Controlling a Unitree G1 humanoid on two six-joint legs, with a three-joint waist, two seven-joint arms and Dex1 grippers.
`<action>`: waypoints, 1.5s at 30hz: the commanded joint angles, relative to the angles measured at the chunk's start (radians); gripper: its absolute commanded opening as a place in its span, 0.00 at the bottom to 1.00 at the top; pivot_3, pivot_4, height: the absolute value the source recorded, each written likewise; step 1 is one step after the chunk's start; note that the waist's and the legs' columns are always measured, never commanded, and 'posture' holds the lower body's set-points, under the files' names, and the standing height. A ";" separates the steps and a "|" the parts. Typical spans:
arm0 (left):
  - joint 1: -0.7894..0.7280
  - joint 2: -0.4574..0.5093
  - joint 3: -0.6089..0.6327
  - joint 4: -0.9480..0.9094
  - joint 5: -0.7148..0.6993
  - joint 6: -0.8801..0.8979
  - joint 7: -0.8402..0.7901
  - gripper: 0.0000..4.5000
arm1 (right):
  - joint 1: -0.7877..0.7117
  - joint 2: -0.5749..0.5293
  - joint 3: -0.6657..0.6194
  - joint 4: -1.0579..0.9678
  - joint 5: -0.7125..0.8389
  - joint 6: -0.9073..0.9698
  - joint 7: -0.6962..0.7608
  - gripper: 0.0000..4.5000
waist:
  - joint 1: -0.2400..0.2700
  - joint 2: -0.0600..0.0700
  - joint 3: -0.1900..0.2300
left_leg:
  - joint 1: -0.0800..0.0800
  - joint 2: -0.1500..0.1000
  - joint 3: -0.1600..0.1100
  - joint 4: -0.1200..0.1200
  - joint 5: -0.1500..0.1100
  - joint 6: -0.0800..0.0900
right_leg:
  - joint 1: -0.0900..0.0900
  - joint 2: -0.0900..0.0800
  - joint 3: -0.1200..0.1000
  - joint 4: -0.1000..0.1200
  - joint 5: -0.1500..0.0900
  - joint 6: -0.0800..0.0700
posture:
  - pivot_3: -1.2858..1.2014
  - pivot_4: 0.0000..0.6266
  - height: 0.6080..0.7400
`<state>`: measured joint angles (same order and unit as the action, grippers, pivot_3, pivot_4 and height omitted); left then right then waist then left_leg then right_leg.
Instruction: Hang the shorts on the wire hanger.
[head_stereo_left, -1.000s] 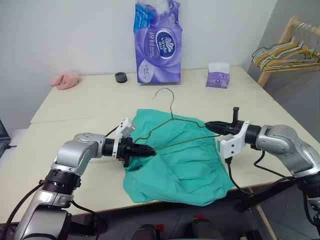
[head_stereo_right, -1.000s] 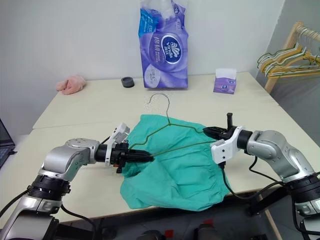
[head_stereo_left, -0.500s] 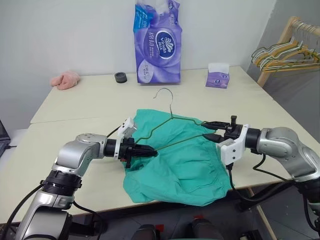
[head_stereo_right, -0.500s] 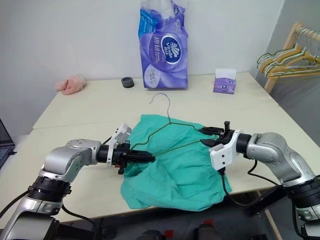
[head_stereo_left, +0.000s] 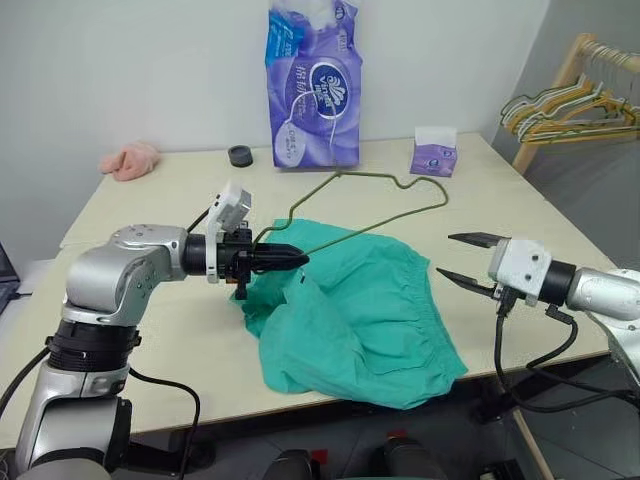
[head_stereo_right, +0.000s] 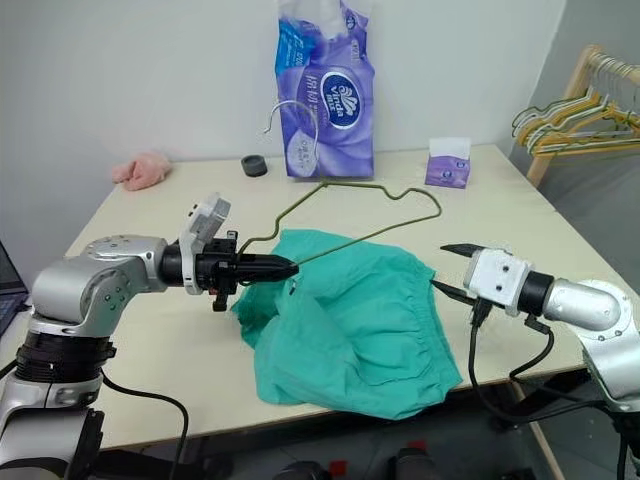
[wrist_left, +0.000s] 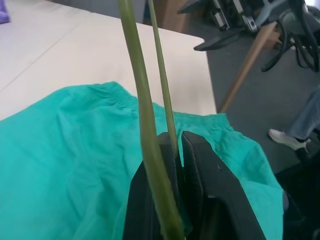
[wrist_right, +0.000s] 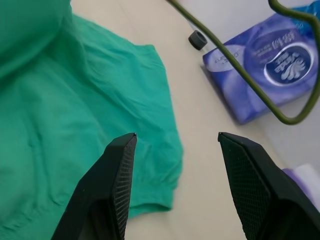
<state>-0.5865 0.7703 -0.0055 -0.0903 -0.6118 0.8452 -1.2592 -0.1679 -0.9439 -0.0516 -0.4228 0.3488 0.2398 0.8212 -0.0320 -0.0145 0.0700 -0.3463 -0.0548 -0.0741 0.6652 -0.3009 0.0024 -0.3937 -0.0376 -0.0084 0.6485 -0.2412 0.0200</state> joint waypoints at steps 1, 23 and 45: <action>0.017 0.041 -0.015 -0.036 0.009 -0.018 -0.018 0.00 | -0.012 -0.024 -0.074 -0.095 0.136 0.181 0.011 0.62 | 0.000 0.000 0.000 | 0.000 0.000 0.000 0.000 0.000 0.000 | 0.000 0.000 0.000 0.000 0.000 0.000 | 0.49 0.03 1.00; 0.144 0.079 -0.183 -0.120 0.239 -0.391 -0.077 0.00 | -0.218 -0.203 0.136 -0.034 0.134 0.492 0.214 1.00 | 0.002 0.000 0.000 | 0.000 0.000 0.000 0.000 0.000 0.000 | 0.001 -0.001 -0.001 -0.002 -0.002 0.005 | 0.49 0.03 1.00; 0.207 0.079 -0.170 -0.177 0.253 -0.417 -0.060 0.00 | -0.349 -0.051 0.400 0.056 -0.074 0.459 0.352 0.24 | 0.006 0.000 0.000 | -0.001 0.000 0.000 0.000 0.000 0.000 | 0.000 -0.001 -0.001 -0.002 0.000 0.001 | 0.50 0.03 1.00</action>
<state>-0.3712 0.8406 -0.1948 -0.2382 -0.3515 0.4431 -1.3208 -0.5027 -1.0006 0.3469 -0.3491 0.2870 0.7050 1.1620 -0.0258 -0.0146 0.0703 -0.3470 -0.0550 -0.0740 0.6652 -0.3010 0.0026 -0.3941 -0.0382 -0.0091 0.6469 -0.2407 0.0215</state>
